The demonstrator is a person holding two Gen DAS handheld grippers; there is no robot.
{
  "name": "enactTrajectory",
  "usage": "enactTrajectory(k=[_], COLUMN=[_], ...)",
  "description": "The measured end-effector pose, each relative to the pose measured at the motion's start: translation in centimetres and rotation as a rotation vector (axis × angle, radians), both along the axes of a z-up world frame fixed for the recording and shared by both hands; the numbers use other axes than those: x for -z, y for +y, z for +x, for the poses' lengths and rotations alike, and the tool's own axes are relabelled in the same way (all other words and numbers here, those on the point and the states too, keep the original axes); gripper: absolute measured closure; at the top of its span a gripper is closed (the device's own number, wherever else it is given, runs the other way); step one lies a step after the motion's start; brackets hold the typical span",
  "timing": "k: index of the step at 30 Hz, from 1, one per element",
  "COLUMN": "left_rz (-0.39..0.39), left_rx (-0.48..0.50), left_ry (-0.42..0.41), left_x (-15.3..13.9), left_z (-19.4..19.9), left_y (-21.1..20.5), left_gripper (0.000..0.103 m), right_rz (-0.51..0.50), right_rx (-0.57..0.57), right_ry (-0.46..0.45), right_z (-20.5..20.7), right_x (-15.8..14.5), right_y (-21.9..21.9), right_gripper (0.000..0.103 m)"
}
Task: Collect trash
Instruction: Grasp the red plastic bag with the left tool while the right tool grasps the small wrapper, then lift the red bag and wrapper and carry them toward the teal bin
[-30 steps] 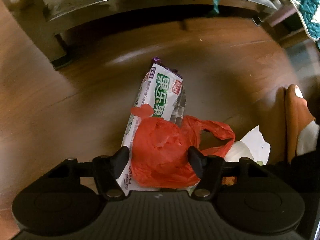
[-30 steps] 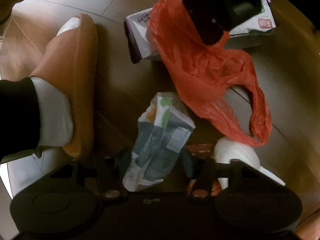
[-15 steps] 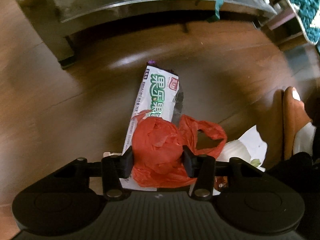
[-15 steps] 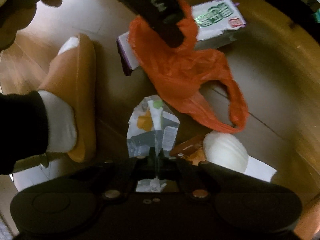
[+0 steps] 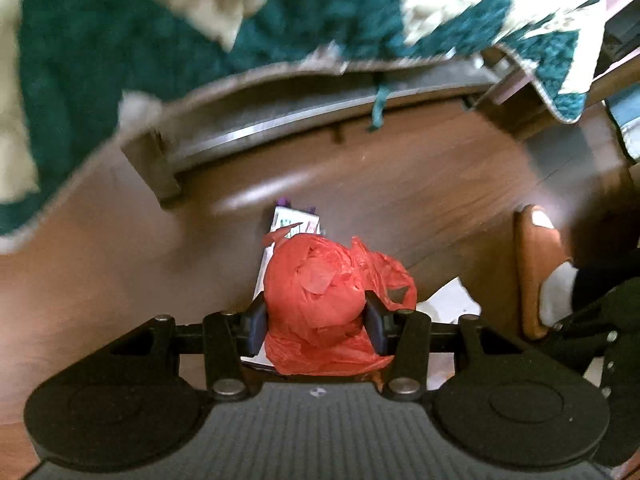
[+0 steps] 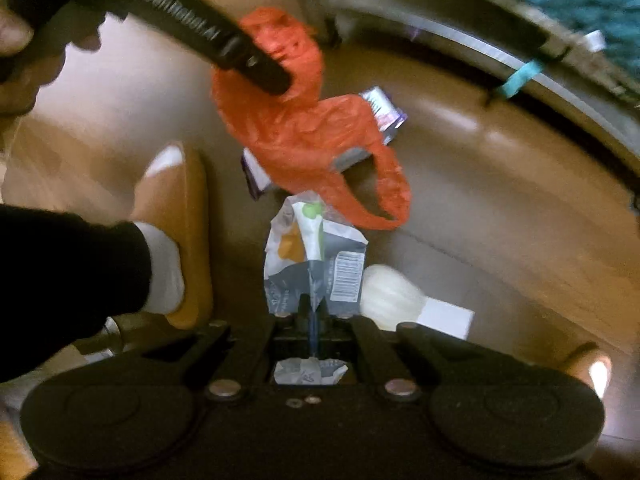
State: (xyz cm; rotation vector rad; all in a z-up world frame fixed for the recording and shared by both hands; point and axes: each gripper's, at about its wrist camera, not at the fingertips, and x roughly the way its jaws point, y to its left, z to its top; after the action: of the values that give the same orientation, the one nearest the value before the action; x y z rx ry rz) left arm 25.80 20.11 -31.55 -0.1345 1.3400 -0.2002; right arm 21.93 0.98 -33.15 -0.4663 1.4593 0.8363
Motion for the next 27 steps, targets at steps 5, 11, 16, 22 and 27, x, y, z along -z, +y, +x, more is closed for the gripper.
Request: enactTrajectory(k=[5, 11, 16, 22, 27], left_rz=[0.044, 0.069, 0.104, 0.107, 0.106], left_rx=[0.01, -0.023, -0.029, -0.038, -0.015], left_ry=[-0.082, -0.184, -0.267, -0.385, -0.482], left_x=[-5.8, -12.9, -18.9, -25.8, -31.0], left_z=[-0.8, -1.9, -3.1, -4.6, -5.4], left_y=[-1.4, -2.8, -5.6, -9.0, -13.0], left_gripper=[0.055, 0.055, 0.055, 0.055, 0.055], right_rz=[0.056, 0.131, 0.2, 0.28, 0.334], right_rx=[0.08, 0.143, 0.182, 0.264, 0.333], right_ry=[-0.062, -0.155, -0.25, -0.385, -0.512], right_z=[0.4, 0.3, 0.3, 0.5, 0.8], right_x=[-4.9, -11.4, -17.3, -24.9, -31.7], right_y=[-2.0, -4.4, -7.5, -12.9, -18.3], right_gripper=[0.103, 0.103, 0.103, 0.103, 0.103])
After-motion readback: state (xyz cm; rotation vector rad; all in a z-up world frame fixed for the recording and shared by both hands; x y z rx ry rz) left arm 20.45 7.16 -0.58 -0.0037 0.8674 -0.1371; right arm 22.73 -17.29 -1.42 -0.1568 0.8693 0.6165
